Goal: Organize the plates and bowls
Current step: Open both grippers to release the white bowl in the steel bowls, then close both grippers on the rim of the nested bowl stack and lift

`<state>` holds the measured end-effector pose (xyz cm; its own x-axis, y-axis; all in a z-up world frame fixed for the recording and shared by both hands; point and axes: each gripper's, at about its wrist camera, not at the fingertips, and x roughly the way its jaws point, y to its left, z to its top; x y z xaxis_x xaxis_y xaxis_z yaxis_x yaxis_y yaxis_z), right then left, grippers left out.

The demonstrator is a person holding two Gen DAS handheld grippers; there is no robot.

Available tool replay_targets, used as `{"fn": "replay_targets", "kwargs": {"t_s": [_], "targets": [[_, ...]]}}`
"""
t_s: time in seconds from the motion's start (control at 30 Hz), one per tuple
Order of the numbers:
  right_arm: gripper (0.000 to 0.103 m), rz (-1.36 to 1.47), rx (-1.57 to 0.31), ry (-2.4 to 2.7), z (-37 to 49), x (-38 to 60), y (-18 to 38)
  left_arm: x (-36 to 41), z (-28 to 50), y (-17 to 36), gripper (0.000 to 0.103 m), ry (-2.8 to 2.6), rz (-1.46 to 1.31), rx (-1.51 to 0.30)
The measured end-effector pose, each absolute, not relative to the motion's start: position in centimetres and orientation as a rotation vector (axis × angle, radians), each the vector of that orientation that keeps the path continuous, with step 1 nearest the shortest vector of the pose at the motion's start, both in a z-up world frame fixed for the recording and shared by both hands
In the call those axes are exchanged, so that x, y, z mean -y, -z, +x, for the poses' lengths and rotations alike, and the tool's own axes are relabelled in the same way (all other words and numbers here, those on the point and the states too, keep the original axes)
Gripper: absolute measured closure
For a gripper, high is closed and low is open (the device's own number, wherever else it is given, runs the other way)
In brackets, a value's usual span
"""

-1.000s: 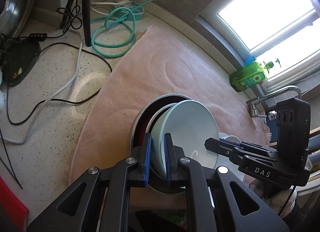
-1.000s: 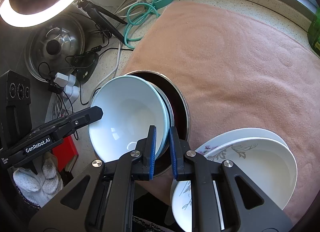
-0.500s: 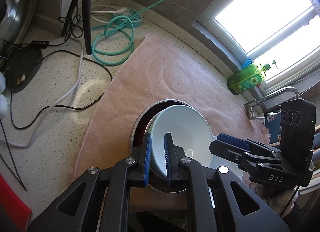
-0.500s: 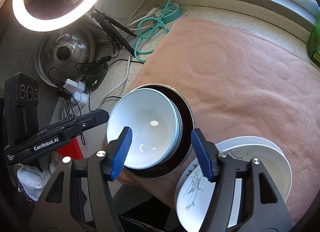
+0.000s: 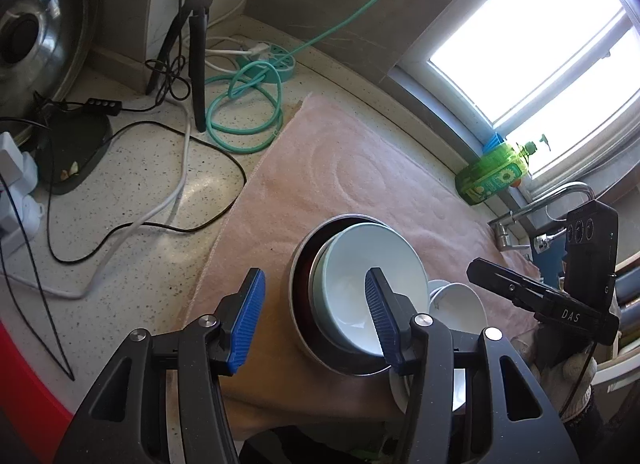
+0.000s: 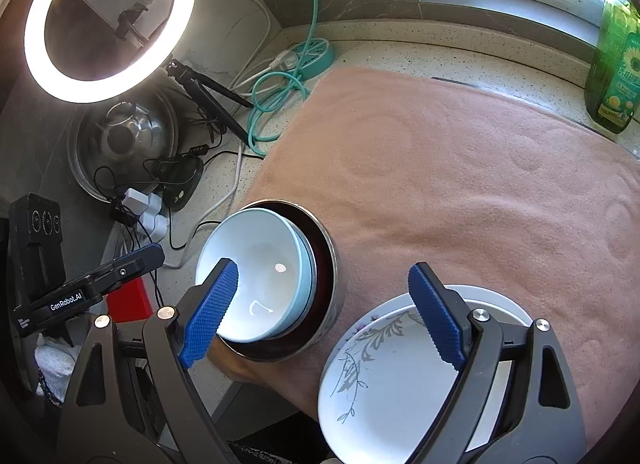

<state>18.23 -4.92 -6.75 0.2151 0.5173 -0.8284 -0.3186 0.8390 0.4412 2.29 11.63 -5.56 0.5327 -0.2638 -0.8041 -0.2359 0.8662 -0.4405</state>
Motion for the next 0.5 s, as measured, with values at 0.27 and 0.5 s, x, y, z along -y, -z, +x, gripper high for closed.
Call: {"fn": "replay_targets", "kwargs": {"t_s": [0.27,0.5], "targets": [[0.014,0.27,-1.251,-0.561,18.4,6.7,8.8,-12.1,1.1,7.4,0.052,0.011,-0.627,-1.034],[0.042,0.318,-1.298,-0.564,18.4,7.4,10.8,-12.4,0.7,9.1,0.055,-0.003,-0.691,-1.038]]}}
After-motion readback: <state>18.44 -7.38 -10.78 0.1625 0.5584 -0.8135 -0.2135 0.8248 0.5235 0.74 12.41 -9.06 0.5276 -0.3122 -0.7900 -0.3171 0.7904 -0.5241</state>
